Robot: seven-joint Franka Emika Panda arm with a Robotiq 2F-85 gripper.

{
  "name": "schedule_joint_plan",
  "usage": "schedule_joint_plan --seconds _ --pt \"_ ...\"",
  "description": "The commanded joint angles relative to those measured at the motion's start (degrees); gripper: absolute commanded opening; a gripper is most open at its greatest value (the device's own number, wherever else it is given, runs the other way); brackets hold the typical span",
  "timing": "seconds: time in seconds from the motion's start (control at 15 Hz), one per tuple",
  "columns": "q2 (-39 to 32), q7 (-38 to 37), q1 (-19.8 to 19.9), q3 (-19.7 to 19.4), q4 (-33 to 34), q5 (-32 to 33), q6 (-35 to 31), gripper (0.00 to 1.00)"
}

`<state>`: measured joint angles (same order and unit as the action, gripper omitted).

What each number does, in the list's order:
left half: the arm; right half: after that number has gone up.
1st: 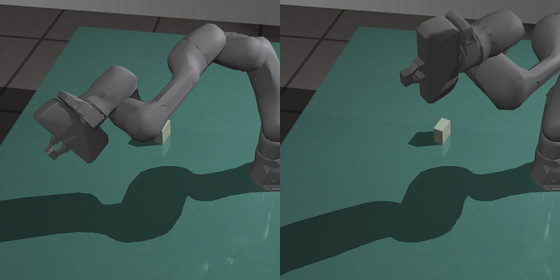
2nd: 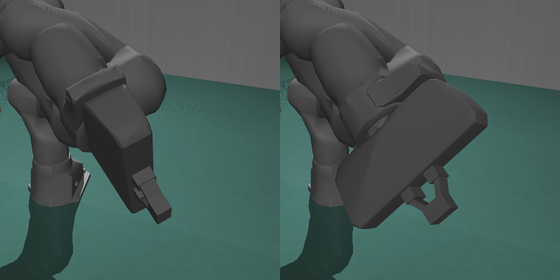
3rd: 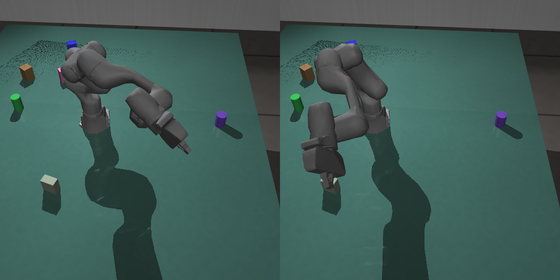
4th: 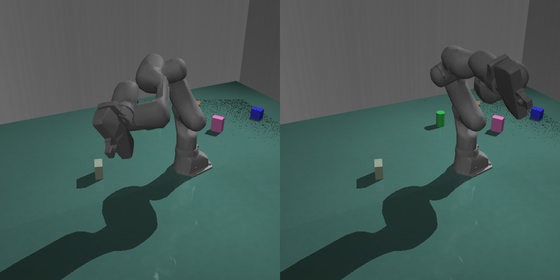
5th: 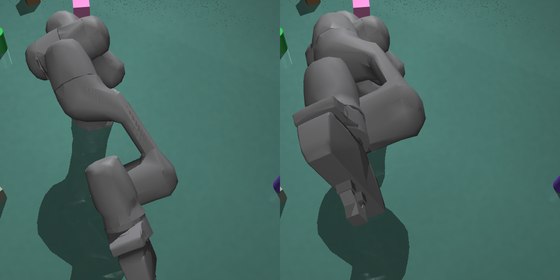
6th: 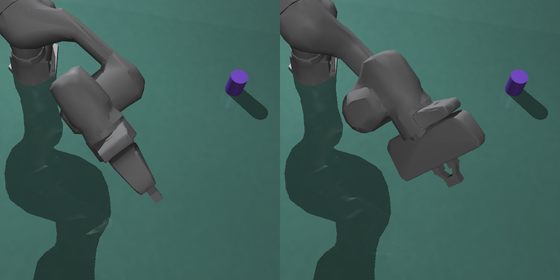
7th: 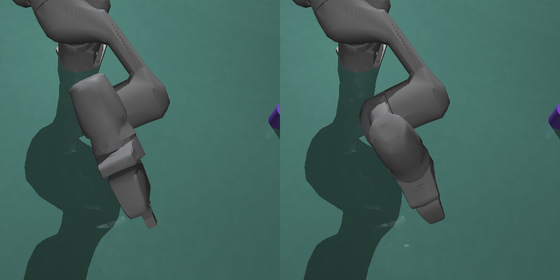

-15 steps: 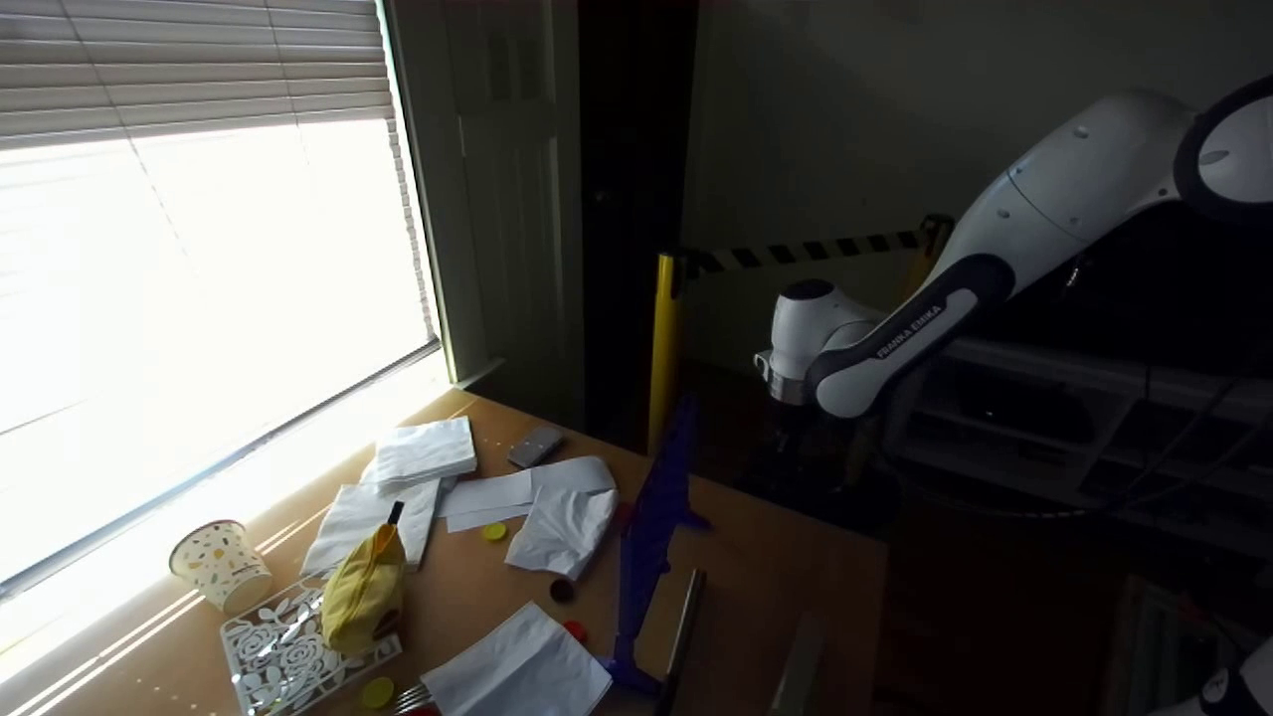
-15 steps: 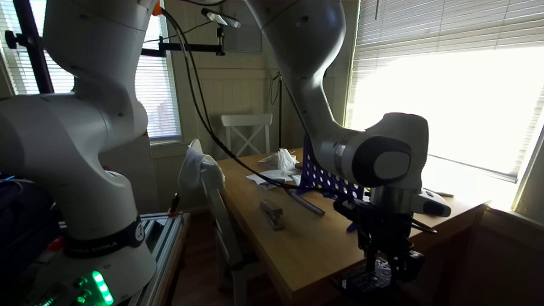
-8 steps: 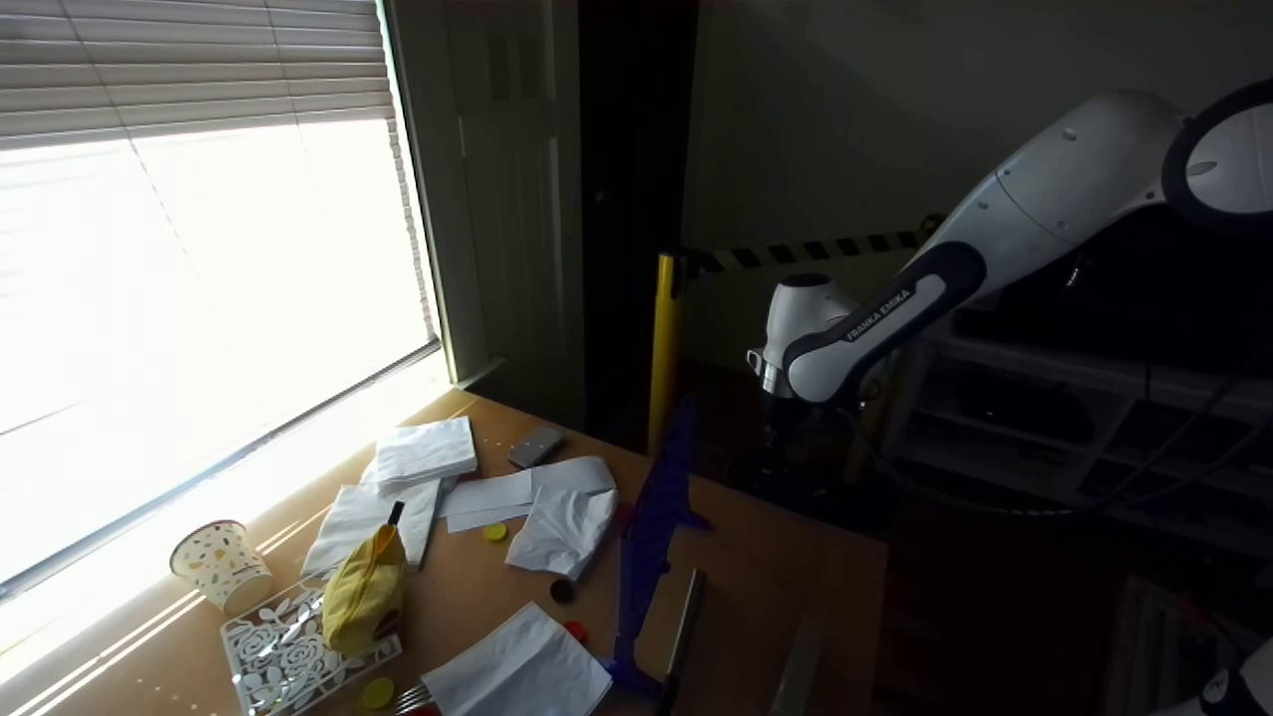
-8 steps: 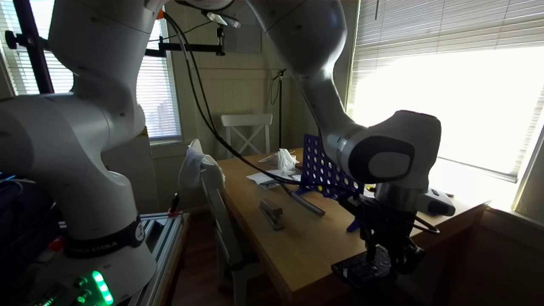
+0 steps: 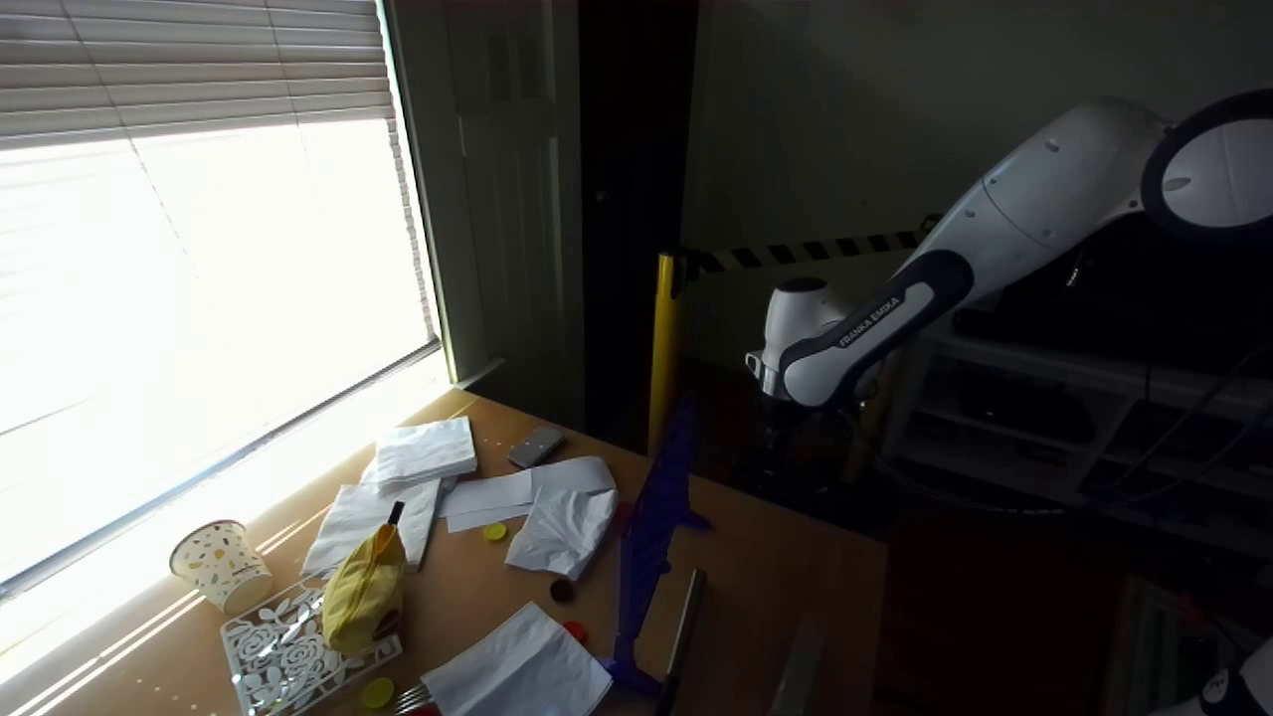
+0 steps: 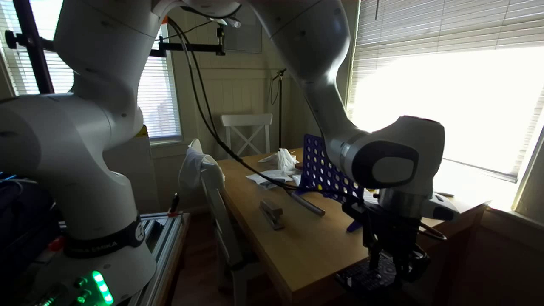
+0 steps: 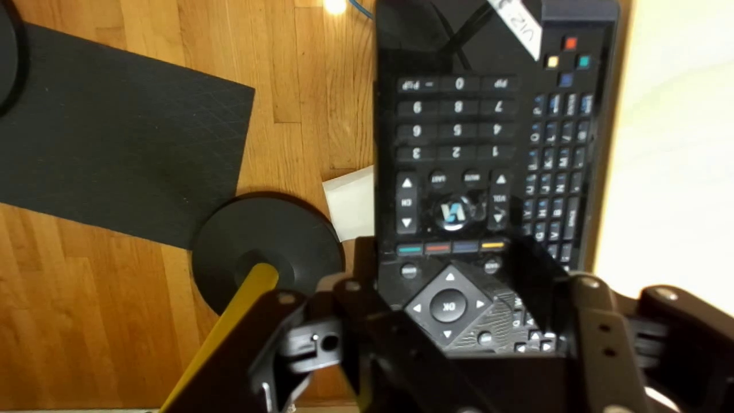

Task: Slide the back cover of the black remote to the right.

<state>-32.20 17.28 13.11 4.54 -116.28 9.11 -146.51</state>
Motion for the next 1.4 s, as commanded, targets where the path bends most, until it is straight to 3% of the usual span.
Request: schedule_joint_plan --seconds 0.0,1.33 --pt "-1.90 3.78 -0.31 -0.53 2.39 -2.34 0.46 0.36" --pt "-1.97 5.96 -0.87 2.50 0.69 -5.39 0.45 0.36"
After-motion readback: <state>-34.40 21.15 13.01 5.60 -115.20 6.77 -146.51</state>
